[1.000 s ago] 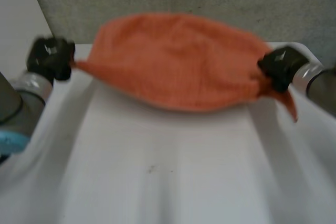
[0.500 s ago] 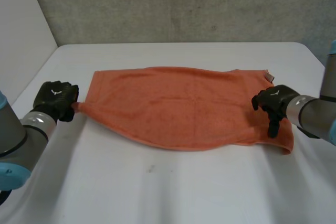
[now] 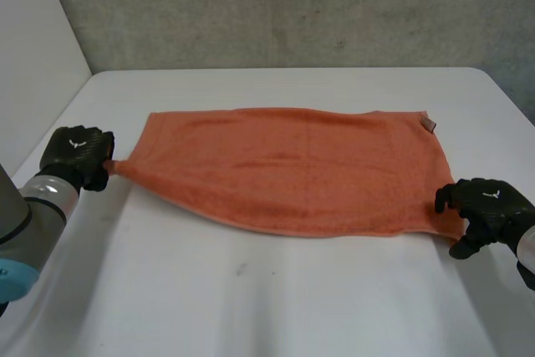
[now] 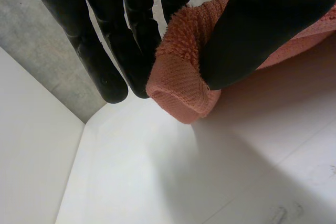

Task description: Fold the laundry

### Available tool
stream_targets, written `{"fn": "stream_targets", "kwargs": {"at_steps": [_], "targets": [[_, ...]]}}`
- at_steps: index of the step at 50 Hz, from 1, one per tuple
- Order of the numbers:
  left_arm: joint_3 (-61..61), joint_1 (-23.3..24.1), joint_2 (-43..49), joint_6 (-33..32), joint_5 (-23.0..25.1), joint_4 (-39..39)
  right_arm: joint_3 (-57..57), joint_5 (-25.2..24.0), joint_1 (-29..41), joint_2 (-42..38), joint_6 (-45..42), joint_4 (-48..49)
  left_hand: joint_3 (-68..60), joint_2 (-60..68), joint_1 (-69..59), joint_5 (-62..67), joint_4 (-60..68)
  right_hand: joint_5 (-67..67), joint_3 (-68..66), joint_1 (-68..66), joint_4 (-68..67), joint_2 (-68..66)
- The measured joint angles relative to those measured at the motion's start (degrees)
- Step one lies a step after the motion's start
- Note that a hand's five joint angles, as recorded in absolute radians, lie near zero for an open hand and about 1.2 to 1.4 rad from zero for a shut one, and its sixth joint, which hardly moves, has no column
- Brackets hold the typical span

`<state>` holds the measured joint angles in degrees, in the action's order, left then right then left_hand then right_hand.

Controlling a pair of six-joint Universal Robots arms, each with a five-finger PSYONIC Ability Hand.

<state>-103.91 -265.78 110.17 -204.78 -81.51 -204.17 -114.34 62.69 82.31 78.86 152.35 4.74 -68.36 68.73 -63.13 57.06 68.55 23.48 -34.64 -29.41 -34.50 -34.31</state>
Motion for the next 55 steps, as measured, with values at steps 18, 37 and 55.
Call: {"fn": "stream_targets", "kwargs": {"at_steps": [18,37,55], "targets": [[-0.1,-0.3,0.2,0.0,0.0,-0.1,2.3,-0.4,0.0,-9.2,1.1,7.9,0.0,0.0,0.0,0.0,0.0,8.3,-8.8,-7.8,-8.9,-9.1],[-0.1,-0.3,0.2,0.0,0.0,-0.3,7.2,0.4,0.1,-14.1,1.0,11.2,0.0,0.0,0.0,0.0,0.0,30.2,-30.7,-26.1,-31.2,-31.1],[-2.4,-0.7,-4.5,-5.4,-0.4,11.2,11.5,6.9,-1.2,-3.7,-5.4,-3.1,0.0,0.0,0.0,0.0,0.0,32.3,-33.0,-26.5,-33.8,-33.1]]}}
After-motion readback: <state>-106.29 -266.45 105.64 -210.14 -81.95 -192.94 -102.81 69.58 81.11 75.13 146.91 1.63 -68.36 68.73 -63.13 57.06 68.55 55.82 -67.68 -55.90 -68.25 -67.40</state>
